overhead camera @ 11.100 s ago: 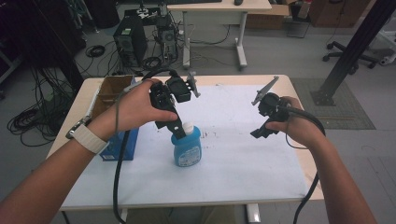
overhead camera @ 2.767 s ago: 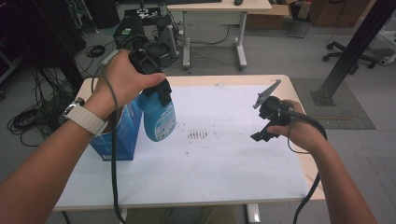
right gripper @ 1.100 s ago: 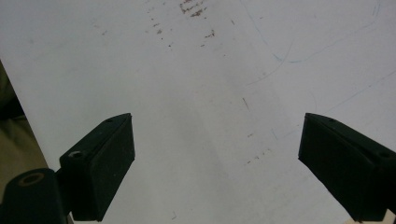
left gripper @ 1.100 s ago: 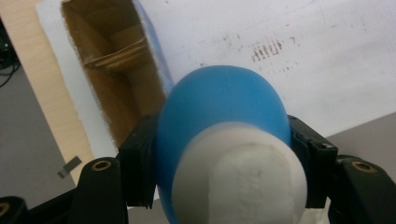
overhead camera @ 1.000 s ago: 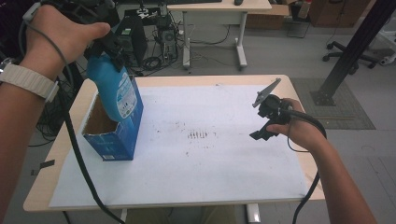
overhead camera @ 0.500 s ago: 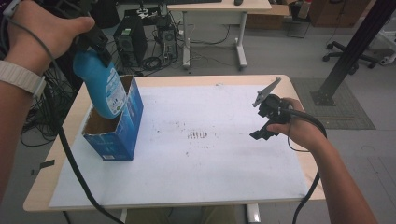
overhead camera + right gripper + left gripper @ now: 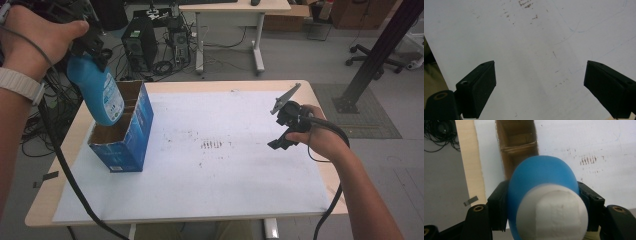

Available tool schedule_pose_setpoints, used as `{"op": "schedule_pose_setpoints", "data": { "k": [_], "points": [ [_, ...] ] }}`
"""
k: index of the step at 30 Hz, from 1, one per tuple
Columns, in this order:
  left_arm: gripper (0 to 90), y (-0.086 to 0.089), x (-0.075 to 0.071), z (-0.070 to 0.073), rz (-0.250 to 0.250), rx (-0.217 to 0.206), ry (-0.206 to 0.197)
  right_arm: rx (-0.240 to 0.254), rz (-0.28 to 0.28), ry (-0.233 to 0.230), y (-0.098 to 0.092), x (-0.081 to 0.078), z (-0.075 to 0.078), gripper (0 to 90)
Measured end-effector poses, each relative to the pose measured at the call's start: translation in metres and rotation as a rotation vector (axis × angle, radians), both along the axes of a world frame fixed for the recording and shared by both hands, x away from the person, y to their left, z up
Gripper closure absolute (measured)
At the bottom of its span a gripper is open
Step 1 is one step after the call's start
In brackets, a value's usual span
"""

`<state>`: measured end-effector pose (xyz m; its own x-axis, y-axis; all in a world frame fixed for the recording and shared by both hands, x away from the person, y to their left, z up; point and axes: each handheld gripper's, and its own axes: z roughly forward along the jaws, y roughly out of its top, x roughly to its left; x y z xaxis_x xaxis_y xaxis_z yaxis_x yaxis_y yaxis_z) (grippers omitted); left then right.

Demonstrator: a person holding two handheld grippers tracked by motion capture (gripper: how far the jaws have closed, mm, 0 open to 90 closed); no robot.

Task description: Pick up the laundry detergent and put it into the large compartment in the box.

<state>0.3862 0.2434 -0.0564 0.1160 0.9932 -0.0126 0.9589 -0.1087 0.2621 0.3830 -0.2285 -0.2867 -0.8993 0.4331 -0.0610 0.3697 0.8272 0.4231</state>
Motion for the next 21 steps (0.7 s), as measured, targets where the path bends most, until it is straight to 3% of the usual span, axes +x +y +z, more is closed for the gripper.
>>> {"op": "schedule_pose_setpoints", "data": {
  "k": [11, 21],
  "points": [
    [37.6, 0.011, 0.005, -0.011, 0.043, 0.003, -0.022, -0.005, -0.005, 0.006, -0.001, 0.001, -0.002, 10.8],
    [37.6, 0.018, 0.013, -0.03, 0.063, 0.002, -0.017, -0.004, -0.01, 0.008, -0.001, 0.001, -0.002, 10.8]
  ]
}}
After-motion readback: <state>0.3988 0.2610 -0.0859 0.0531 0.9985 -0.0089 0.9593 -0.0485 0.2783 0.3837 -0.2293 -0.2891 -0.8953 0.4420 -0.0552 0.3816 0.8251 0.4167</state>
